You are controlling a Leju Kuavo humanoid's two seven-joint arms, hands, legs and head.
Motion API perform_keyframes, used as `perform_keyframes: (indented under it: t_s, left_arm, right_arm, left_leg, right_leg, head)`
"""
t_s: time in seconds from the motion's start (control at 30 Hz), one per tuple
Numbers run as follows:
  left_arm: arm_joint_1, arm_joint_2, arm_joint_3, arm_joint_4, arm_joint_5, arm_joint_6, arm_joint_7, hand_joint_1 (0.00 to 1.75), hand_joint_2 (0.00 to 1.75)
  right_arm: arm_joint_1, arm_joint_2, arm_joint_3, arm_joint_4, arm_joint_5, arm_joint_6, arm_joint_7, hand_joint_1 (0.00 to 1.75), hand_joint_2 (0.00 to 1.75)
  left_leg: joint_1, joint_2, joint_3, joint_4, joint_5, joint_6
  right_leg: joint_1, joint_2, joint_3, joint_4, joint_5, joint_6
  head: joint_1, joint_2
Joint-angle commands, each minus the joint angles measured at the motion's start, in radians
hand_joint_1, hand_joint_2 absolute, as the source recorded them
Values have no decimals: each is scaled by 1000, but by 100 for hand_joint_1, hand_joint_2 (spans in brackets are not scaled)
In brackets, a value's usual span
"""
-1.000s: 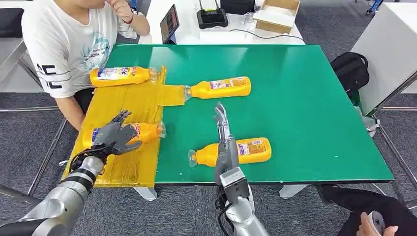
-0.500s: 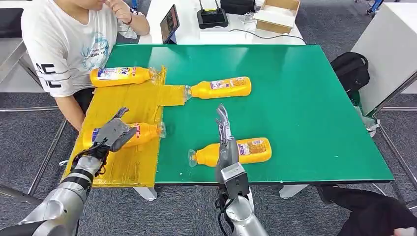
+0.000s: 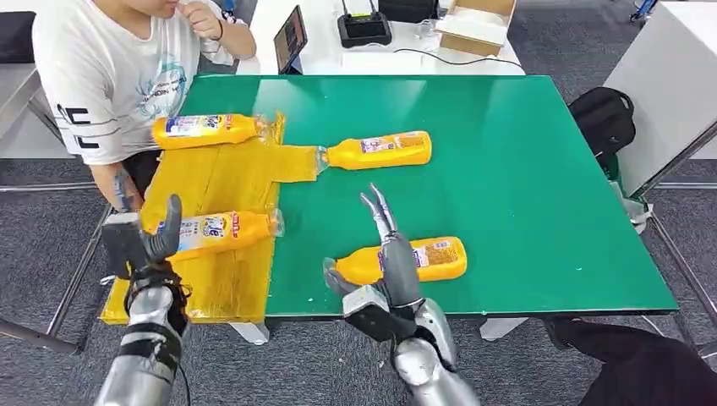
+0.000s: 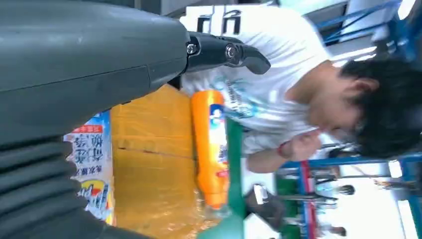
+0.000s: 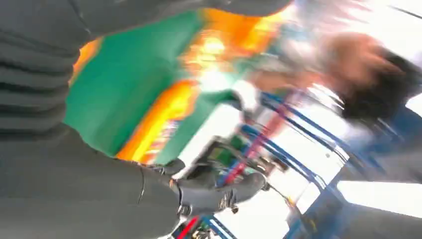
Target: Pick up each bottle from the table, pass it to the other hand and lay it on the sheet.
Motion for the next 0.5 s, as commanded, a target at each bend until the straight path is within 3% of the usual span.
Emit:
perform_keyframes:
  t_s: [0.03, 0.27, 0.5]
  left_arm:
    - [148, -15, -92, -215, 24, 2, 4, 0, 175]
    - [161, -19, -103, -169, 1, -21, 4, 0, 175]
    - [138, -28, -114, -95, -17, -51, 4, 0, 175]
  right_arm:
    - [-107, -202, -59, 126, 97, 151, 119, 0, 175]
    - [-87, -233, -77, 137, 108, 222, 172, 0, 175]
    - [-124, -258, -53, 271, 85, 306, 184, 0, 175]
  left_leg:
    - [0, 0, 1, 0, 0, 1]
    - [0, -1, 4, -1, -2, 2]
    - [0, -1, 1, -1, 0, 2]
  right_leg:
    - [0, -1, 2, -1, 0, -1]
    - [1, -2, 5, -2, -2, -3]
    - [0, -1, 2, -1, 0, -1]
  head:
    - [1, 0]
    - [1, 0]
    - [1, 0]
